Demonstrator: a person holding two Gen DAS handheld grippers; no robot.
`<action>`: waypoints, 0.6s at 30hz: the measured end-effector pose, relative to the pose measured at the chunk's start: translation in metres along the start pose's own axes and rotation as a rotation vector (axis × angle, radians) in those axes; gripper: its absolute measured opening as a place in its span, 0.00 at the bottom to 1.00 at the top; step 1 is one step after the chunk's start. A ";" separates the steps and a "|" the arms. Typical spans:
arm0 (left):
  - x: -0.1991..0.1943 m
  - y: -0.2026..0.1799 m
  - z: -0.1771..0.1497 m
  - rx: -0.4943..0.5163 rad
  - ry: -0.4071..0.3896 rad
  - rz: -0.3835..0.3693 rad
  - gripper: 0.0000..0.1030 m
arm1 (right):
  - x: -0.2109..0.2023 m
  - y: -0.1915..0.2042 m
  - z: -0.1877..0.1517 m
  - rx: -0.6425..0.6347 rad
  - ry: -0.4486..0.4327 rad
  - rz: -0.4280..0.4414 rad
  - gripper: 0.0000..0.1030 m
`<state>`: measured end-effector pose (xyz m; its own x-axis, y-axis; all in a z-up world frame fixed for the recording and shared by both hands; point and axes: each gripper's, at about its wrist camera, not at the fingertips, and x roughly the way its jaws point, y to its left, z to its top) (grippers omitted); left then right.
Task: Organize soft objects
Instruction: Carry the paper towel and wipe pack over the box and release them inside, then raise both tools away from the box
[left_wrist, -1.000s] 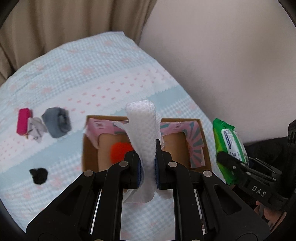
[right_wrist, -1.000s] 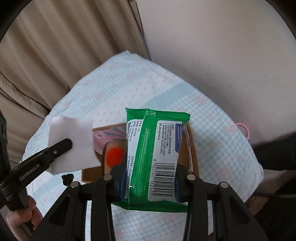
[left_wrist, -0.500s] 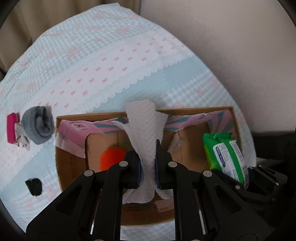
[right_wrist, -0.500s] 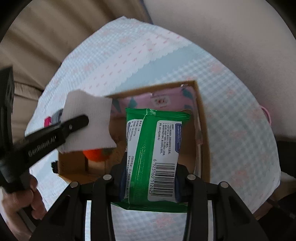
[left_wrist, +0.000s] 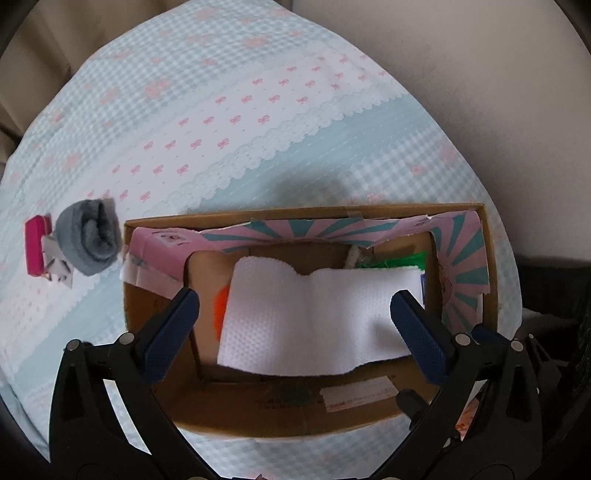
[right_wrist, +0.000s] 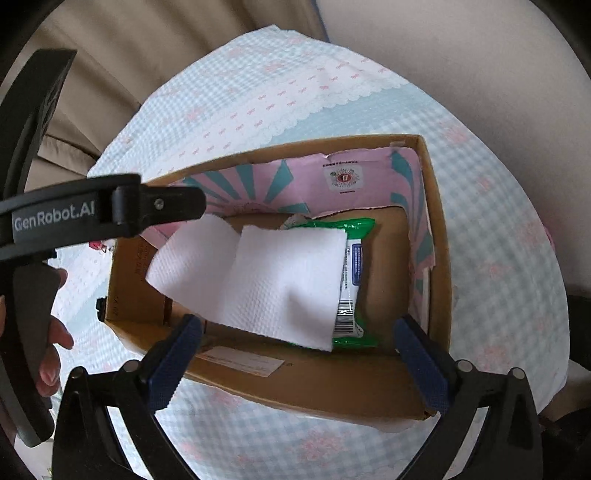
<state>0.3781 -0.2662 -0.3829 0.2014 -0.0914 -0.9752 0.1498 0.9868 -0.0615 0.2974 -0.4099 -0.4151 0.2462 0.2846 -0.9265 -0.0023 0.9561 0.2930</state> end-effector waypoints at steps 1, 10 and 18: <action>-0.003 0.001 0.000 0.001 -0.001 -0.001 1.00 | -0.002 0.000 -0.001 0.003 -0.010 0.000 1.00; -0.060 0.009 -0.014 0.024 -0.087 -0.035 1.00 | -0.049 0.015 0.002 0.010 -0.103 -0.031 1.00; -0.150 0.042 -0.047 0.011 -0.216 -0.052 1.00 | -0.125 0.057 -0.005 0.004 -0.233 -0.057 1.00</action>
<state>0.3088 -0.2051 -0.2492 0.3953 -0.1699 -0.9027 0.1762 0.9785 -0.1070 0.2614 -0.3907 -0.2840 0.4630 0.2059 -0.8621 0.0221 0.9696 0.2435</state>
